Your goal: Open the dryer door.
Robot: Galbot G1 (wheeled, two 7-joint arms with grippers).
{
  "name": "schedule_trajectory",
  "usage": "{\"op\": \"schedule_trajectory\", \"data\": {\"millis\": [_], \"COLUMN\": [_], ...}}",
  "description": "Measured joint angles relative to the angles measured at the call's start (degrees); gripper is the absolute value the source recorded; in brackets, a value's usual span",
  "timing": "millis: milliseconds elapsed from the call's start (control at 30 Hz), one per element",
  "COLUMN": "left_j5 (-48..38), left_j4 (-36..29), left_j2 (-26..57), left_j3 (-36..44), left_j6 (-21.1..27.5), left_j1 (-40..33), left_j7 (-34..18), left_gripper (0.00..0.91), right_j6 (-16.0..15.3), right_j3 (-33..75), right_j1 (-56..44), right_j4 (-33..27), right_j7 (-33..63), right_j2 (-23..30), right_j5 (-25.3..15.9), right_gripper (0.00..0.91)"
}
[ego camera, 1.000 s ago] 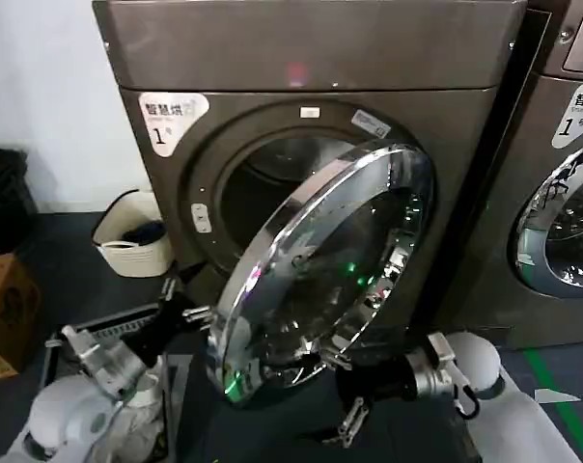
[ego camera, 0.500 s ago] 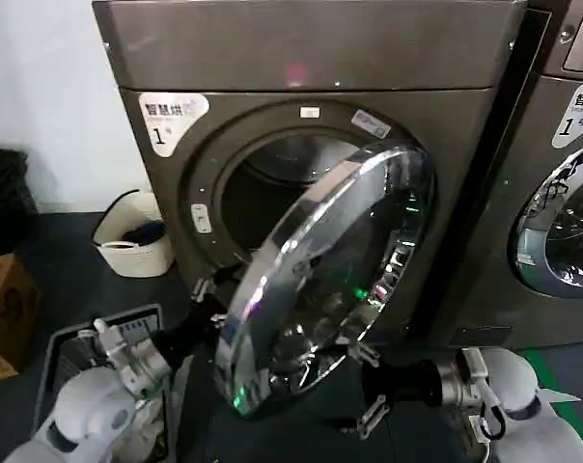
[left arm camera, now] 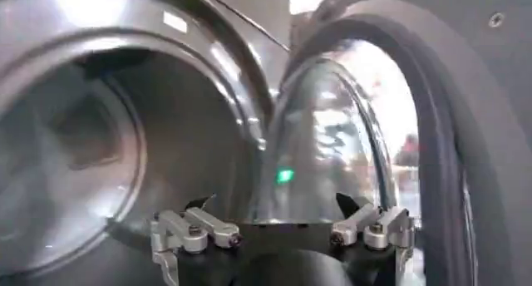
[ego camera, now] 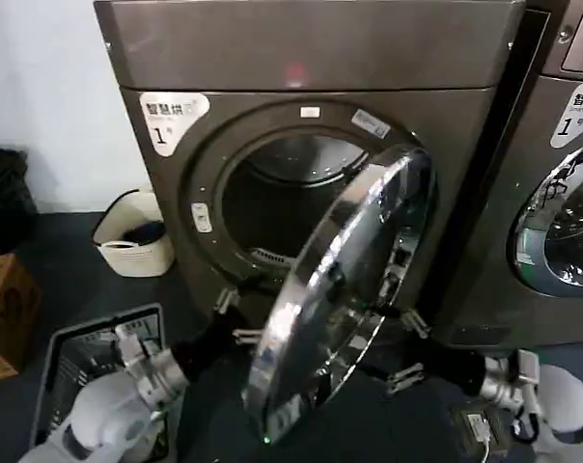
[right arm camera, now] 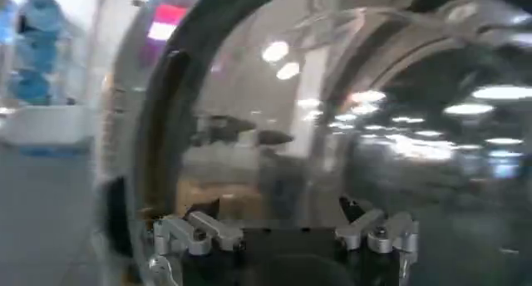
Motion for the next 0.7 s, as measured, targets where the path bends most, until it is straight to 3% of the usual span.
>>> {"op": "schedule_trajectory", "data": {"millis": [500,700], "left_j5": [-1.1,-1.4], "left_j4": [0.9,0.2], "left_j2": [1.6,2.4], "left_j3": [3.8,5.1], "left_j6": [0.1,0.1], "left_j1": [-3.1,-3.5], "left_j7": [0.3,1.0], "left_gripper": [0.907,0.907], "right_j6": [-0.8,-0.8], "right_j3": [14.7,20.2], "right_j1": [-3.0,-4.4], "right_j4": [-0.7,-0.3], "right_j7": [1.0,5.8], "right_j2": [1.4,2.5], "right_j5": [0.2,1.1], "right_gripper": [0.907,0.907]}}
